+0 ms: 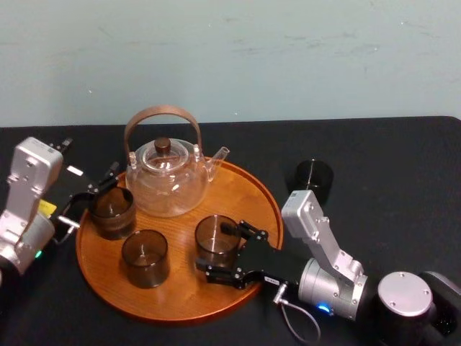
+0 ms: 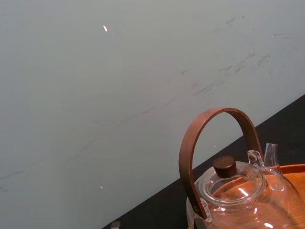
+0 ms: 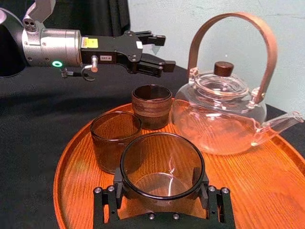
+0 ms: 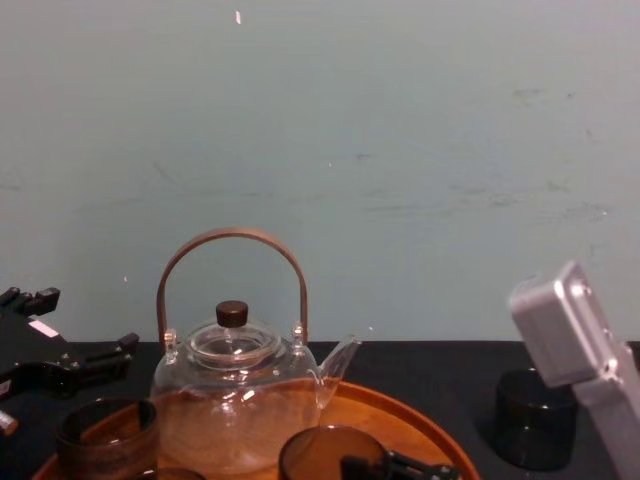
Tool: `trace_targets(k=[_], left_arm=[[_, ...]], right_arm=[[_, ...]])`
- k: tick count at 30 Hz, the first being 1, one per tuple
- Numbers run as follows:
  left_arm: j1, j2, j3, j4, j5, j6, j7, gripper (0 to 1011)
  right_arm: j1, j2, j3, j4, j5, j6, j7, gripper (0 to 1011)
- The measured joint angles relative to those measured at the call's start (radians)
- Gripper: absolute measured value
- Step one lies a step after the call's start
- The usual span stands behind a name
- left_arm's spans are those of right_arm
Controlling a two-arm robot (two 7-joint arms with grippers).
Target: Pick up the glass from the table and place it on the tray.
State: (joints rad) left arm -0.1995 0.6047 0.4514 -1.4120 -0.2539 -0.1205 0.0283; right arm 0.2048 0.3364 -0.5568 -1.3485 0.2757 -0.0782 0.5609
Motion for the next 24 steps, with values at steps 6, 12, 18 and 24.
trace_targets(k=[6,12,18,24], left_arm=[[0.000,0.000,0.000,0.000,0.000,0.000,0.000,1001],[0.000,0.000,0.000,0.000,0.000,0.000,0.000,1001],[0.000,0.000,0.000,0.000,0.000,0.000,0.000,1001],[0.000,0.000,0.000,0.000,0.000,0.000,0.000,1001]], right_arm=[[0.016,-0.012,-0.011,0.026,-0.003,0.000,0.003,905],[0.031,-0.024,-0.020,0.056,-0.005,-0.004,0.008,905],[0.038,-0.031,-0.025,0.074,-0.004,-0.004,0.013,905],[0.040,-0.034,-0.029,0.081,-0.004,-0.005,0.014,904]])
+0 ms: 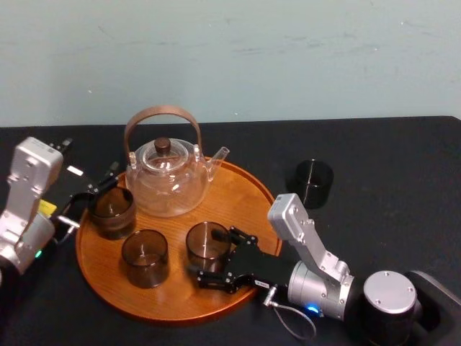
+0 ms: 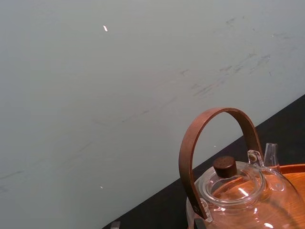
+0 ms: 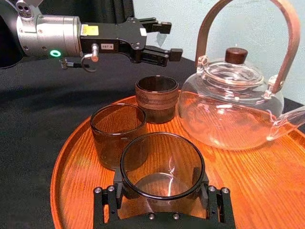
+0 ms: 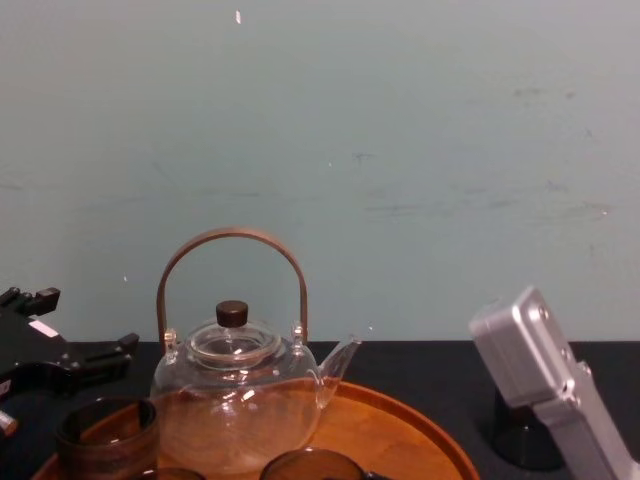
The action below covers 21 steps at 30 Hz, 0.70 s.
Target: Pick up the glass from the table and place it on the tray.
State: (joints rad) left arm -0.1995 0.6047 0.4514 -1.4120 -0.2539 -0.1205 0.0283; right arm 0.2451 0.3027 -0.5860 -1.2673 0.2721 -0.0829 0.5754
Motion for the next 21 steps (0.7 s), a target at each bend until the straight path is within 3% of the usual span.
trace_targets(k=[21], left_arm=[[0.000,0.000,0.000,0.000,0.000,0.000,0.000,1001]], right_arm=[[0.000,-0.001,-0.002,0.001,-0.002,0.000,-0.003,908]])
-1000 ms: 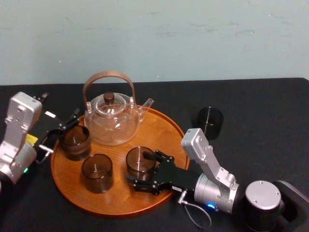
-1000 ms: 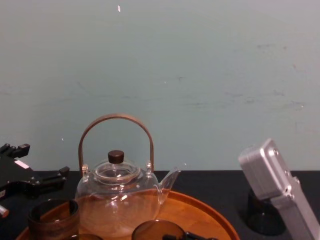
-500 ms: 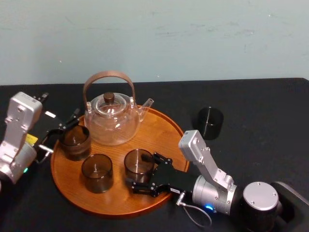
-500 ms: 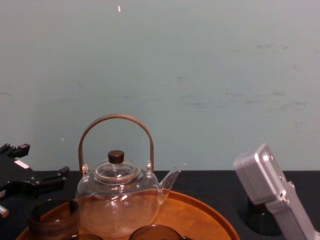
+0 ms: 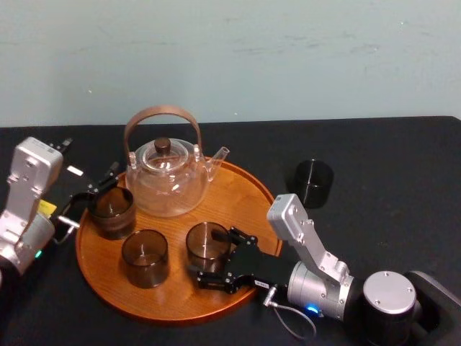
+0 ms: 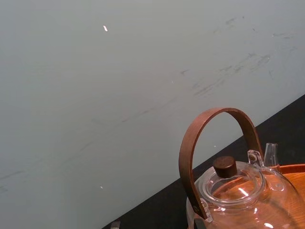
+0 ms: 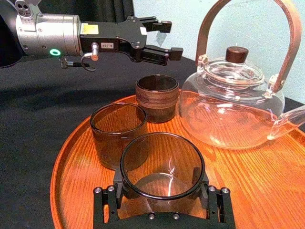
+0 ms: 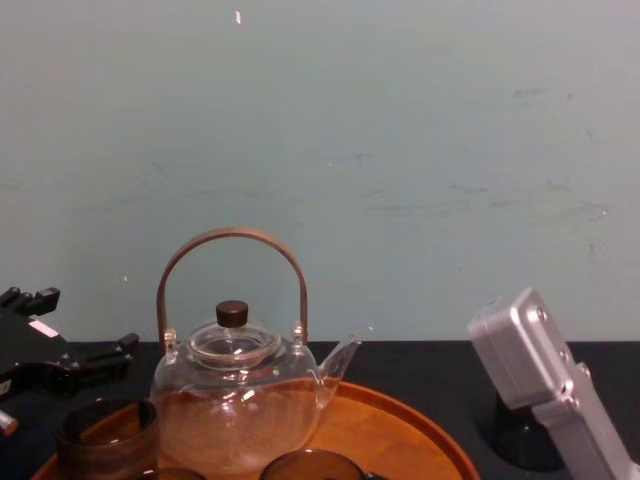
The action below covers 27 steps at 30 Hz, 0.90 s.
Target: Pick up the glass from the table and place it on the tray.
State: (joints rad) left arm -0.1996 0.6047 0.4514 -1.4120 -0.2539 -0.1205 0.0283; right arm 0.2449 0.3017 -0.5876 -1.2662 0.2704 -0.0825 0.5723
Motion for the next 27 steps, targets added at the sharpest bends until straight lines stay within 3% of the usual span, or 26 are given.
trace_targets(k=[6,17,27], left_arm=[[0.000,0.000,0.000,0.000,0.000,0.000,0.000,1002],[0.000,0.000,0.000,0.000,0.000,0.000,0.000,1001],[0.000,0.000,0.000,0.000,0.000,0.000,0.000,1002]], right_arm=[[0.000,0.000,0.001,0.000,0.001,0.000,0.000,1002],[-0.001,0.001,0.002,-0.002,0.002,0.000,0.000,1002],[-0.016,0.026,0.027,-0.059,0.019,-0.037,0.001,1002]])
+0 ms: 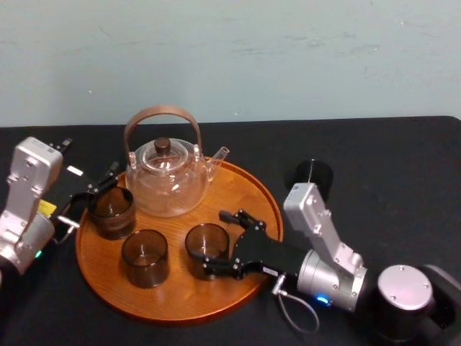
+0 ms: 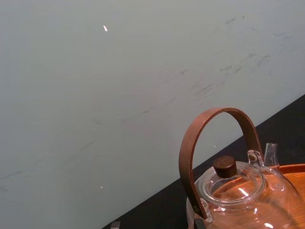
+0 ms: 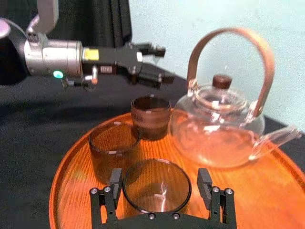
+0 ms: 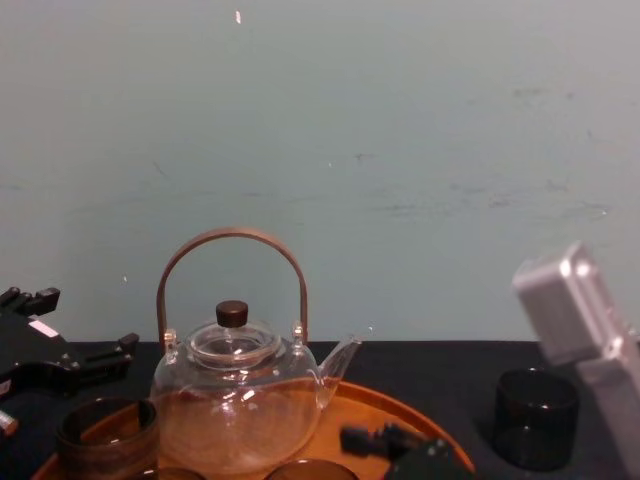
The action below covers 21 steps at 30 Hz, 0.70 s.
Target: Pick up the glass from the table and place it on the tray.
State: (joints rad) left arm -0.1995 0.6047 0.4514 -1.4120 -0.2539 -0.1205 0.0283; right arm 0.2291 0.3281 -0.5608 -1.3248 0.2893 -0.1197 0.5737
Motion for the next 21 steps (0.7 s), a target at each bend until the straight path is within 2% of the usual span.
trace_targets(k=[11,21], left_arm=[[0.000,0.000,0.000,0.000,0.000,0.000,0.000,1001],[0.000,0.000,0.000,0.000,0.000,0.000,0.000,1001]], right_arm=[[-0.054,0.053,0.049,-0.123,0.043,-0.057,0.004,1002],[-0.137,0.102,0.117,-0.184,0.074,-0.081,-0.036,1002]])
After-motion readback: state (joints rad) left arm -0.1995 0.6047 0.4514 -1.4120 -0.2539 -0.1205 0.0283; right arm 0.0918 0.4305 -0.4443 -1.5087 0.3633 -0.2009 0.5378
